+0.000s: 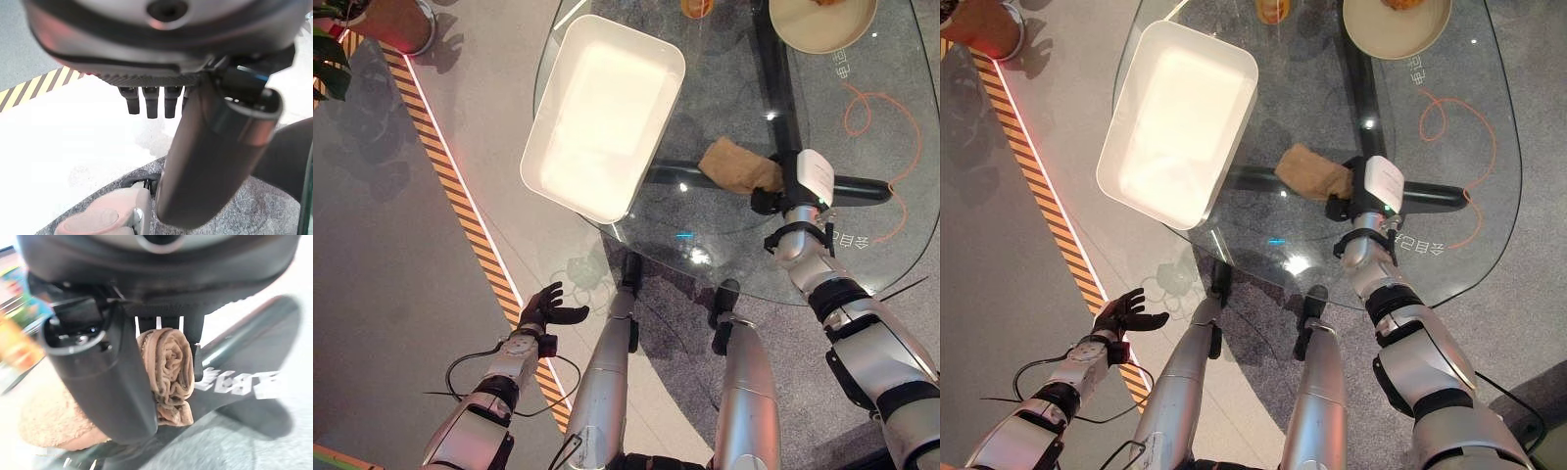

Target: Wipe the table with a cloth and put it in the basket.

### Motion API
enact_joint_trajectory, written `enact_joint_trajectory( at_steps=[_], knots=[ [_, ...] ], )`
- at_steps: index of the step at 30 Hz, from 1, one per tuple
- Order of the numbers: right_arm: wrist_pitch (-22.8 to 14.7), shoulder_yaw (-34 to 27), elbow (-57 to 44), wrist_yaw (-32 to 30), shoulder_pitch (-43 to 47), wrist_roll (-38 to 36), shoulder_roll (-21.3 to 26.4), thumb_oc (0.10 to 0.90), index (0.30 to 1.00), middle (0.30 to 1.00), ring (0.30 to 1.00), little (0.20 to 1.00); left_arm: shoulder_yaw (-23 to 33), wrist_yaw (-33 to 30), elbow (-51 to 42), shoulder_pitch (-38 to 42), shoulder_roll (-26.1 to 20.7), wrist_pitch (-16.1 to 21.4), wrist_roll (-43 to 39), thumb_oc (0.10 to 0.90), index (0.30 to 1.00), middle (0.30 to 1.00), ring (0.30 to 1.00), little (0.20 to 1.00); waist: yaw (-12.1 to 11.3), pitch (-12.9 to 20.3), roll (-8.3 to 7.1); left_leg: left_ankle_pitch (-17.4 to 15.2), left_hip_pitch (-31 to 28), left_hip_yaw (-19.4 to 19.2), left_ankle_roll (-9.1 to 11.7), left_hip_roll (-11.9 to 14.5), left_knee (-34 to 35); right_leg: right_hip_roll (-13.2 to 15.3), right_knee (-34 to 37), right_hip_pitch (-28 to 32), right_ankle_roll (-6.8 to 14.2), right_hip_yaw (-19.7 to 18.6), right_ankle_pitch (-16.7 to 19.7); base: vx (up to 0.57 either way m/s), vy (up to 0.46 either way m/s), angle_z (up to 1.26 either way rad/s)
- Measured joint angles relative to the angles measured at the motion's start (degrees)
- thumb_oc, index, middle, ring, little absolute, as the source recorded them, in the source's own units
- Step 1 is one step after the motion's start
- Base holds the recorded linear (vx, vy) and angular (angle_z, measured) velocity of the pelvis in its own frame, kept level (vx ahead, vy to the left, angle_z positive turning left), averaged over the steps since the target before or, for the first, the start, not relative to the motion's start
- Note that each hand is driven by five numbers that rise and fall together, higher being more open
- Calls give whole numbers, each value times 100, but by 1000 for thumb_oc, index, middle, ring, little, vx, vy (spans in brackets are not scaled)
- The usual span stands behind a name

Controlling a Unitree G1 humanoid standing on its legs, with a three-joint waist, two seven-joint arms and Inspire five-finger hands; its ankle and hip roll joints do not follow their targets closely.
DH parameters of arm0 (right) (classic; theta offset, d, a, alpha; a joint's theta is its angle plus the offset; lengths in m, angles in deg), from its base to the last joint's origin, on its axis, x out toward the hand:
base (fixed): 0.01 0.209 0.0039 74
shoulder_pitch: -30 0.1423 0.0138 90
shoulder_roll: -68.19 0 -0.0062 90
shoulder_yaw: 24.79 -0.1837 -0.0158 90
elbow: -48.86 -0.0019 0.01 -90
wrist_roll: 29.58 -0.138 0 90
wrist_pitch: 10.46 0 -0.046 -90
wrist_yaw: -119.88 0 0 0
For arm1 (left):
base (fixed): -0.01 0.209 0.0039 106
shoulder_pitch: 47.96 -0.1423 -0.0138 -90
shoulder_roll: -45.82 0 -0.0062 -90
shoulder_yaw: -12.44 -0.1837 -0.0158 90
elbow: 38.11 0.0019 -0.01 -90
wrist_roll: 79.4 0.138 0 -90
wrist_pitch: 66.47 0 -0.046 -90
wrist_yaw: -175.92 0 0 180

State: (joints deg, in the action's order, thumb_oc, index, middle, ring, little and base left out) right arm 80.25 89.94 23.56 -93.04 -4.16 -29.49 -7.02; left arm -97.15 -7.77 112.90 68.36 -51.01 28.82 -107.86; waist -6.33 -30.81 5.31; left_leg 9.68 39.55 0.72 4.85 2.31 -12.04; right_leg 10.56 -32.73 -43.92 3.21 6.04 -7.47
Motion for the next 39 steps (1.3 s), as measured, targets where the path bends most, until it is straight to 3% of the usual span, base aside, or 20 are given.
enact_joint_trajectory(
  at_steps=[14, 21, 39],
  knots=[
    [135, -1260, 635, -382, -231, -1888, 604, 100, 300, 300, 300, 200, 23, 82, 16, 10, -135, 5, -1, 800, 900, 900, 900, 900, 83, -21, -43, -10, 50, 1, -48, 19, -14, -44, 176, 36, 38, -1, 108, 1, -1, -1],
    [163, -1328, 693, -383, -330, -2177, 677, 100, 300, 300, 300, 200, 40, 93, 31, 10, -307, 7, -2, 800, 900, 900, 900, 900, 196, -27, -62, -29, 50, -6, -76, 27, -16, -58, 266, 73, 50, -1, 161, -1, -1, -1],
    [165, -1563, 804, -386, -408, -2952, 709, 100, 300, 300, 300, 200, 72, 306, 122, 24, -331, 12, -13, 800, 900, 900, 900, 900, 199, -30, -82, -40, 58, -14, -92, 28, -10, -59, 306, 79, 52, -1, 174, 0, 0, 0]
  ],
)
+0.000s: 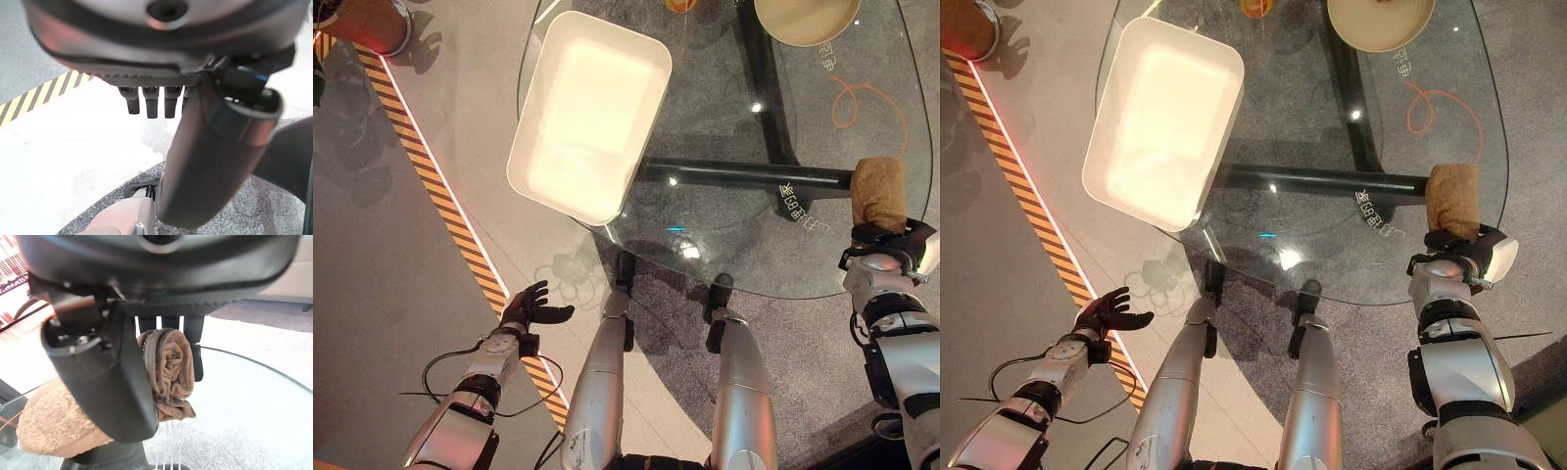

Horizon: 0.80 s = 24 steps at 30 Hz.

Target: Wipe the table with a cloth and put it in the basket.

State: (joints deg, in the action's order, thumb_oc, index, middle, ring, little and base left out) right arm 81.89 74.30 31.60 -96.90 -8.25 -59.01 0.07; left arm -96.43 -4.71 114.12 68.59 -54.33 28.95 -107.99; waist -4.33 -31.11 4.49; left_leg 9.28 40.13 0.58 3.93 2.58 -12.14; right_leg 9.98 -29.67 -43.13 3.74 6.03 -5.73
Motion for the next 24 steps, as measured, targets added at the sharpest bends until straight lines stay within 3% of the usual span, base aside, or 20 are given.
enact_joint_trajectory(
  at_steps=[12, 16, 24],
  knots=[
    [-107, 32, 44, 10, 81, -171, -3, 100, 300, 300, 300, 200, -4, 9, 26, 59, -3, -5, -3, 800, 900, 900, 900, 900, 10, -1, -1, -2, 41, 6, -3, -6, 6, -3, 42, -13, 17, 4, 9, 0, 0, 0],
    [-195, 136, -245, 66, 66, 186, -9, 100, 300, 300, 300, 200, -2, 4, 21, 54, -3, -8, -3, 800, 900, 900, 900, 900, 101, -1, -1, -2, 86, 5, -5, -10, 4, -5, 97, -32, 43, 3, 48, 0, 0, 0],
    [-218, 908, -891, 85, 150, 1213, -16, 100, 300, 300, 300, 200, -4, -21, 14, 53, 7, -3, -4, 800, 900, 900, 900, 900, 135, 0, 1, 3, 81, -3, 1, -6, 4, -6, 91, -43, 39, 2, 53, 0, 0, 0]
  ],
)
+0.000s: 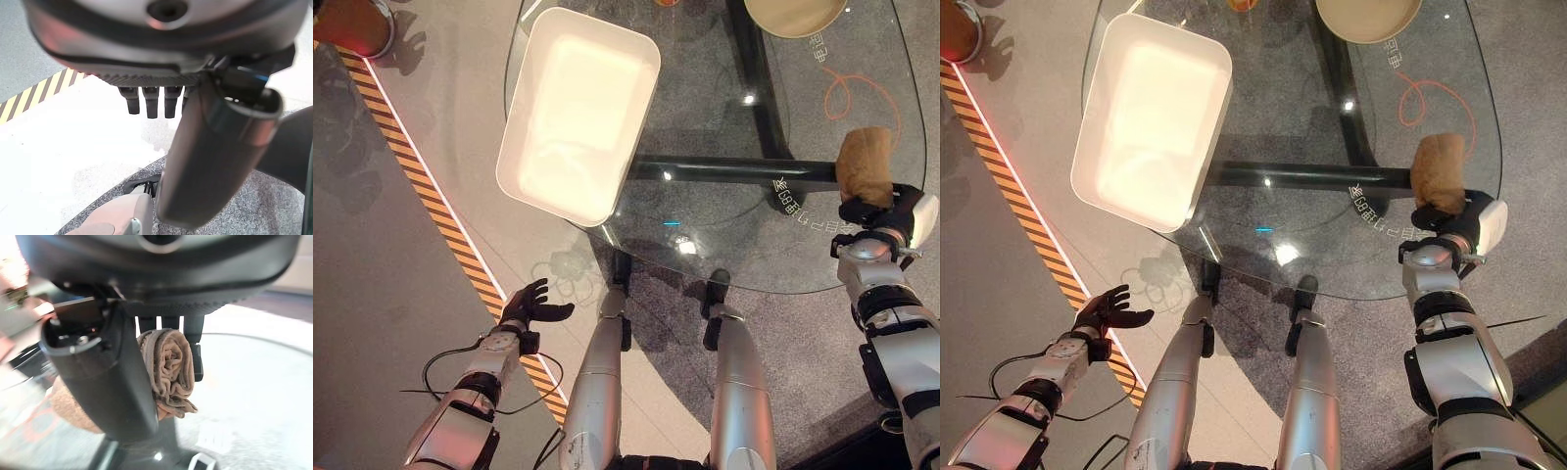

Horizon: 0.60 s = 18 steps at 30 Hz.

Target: Wipe the table with a cloth and put it in the basket.

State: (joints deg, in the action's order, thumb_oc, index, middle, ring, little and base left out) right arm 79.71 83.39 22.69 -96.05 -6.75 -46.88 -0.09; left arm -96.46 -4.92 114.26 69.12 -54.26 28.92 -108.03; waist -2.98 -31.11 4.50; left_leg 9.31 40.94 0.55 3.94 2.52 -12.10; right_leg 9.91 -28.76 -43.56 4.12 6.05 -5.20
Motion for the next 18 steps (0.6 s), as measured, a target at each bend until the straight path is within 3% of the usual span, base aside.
enact_joint_trajectory(
  at_steps=[7, 18],
  knots=[
    [138, 678, -694, 244, 191, 619, -104, 100, 300, 300, 300, 200, 0, -18, -21, -6, 10, 6, -2, 800, 900, 900, 900, 900, -88, 2, 3, 5, 0, -4, 7, -3, 5, 8, -17, -11, -3, -1, -2, 0, 0, 0],
    [400, 992, -761, 533, 446, 1110, -176, 100, 300, 300, 300, 200, -3, -51, -53, -32, 61, 6, -1, 800, 900, 900, 900, 900, -143, 4, 7, 16, -1, -2, 21, -9, 8, 16, -107, -44, -13, -1, -12, 0, 0, 0]
  ],
)
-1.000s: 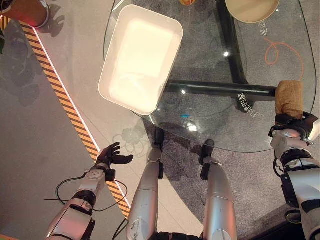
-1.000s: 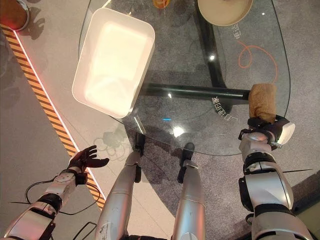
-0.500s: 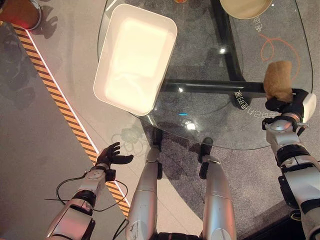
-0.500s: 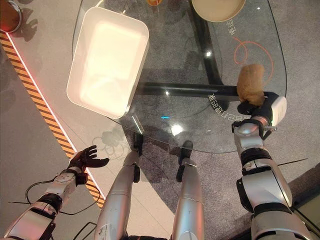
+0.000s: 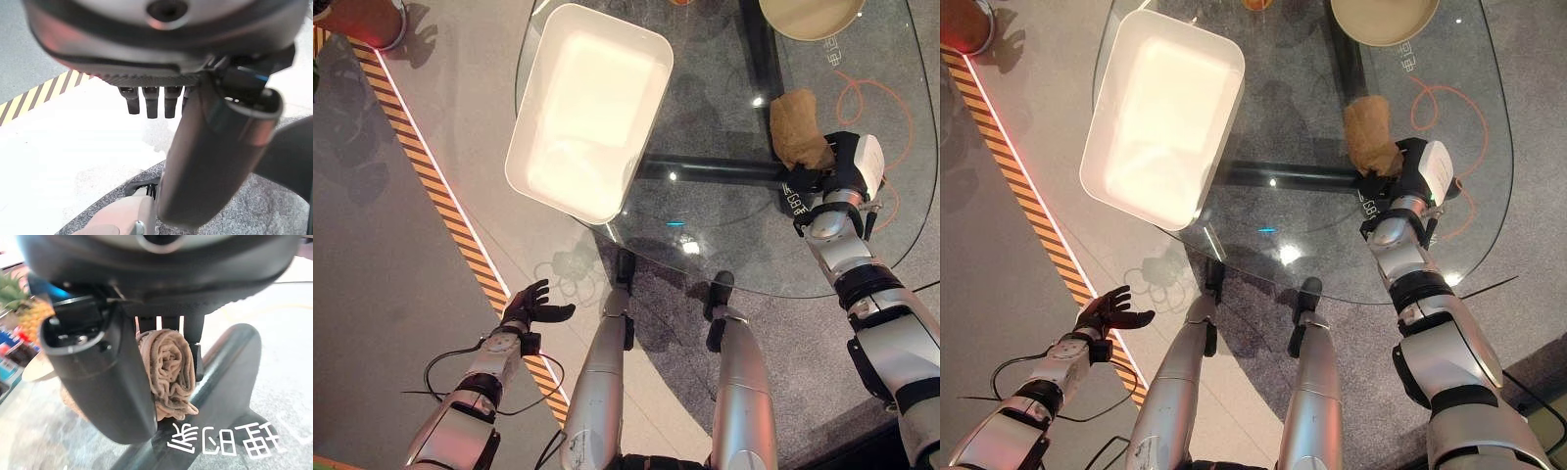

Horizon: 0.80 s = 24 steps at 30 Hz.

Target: Wipe the table with a cloth and put it in the basket.

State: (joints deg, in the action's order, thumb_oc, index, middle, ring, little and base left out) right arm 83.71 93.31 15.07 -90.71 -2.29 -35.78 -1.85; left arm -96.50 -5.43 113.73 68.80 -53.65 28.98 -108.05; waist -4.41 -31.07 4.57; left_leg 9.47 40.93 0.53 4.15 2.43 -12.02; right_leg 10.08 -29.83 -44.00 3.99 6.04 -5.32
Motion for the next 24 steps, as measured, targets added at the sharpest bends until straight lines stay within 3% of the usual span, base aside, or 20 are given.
enact_joint_trajectory(
  at_steps=[4, 20, 24],
  knots=[
    [168, 165, -281, 227, 0, 318, 11, 100, 300, 300, 300, 200, -2, -40, -6, -3, 40, -7, 1, 800, 900, 900, 900, 900, 9, 1, 2, 6, 0, -1, 10, 14, 4, -9, -1, -19, -18, 1, -21, 0, 0, 0],
    [175, 1014, -1112, 1276, -23, 1128, -55, 100, 300, 300, 300, 200, -41, -40, -65, -14, 140, -43, 11, 800, 900, 900, 900, 900, -1, 5, 10, 22, -50, 0, 35, 21, 44, -6, -90, -30, -48, 1, -74, 0, 0, 0],
    [172, 1159, -1353, 1569, -99, 1260, -269, 100, 300, 300, 300, 200, -41, -43, -136, -12, 233, -44, 14, 800, 900, 900, 900, 900, -2, 6, 11, 46, -77, 0, 55, 28, 103, -10, -94, -31, -55, 4, -93, 0, 0, 0]
  ],
)
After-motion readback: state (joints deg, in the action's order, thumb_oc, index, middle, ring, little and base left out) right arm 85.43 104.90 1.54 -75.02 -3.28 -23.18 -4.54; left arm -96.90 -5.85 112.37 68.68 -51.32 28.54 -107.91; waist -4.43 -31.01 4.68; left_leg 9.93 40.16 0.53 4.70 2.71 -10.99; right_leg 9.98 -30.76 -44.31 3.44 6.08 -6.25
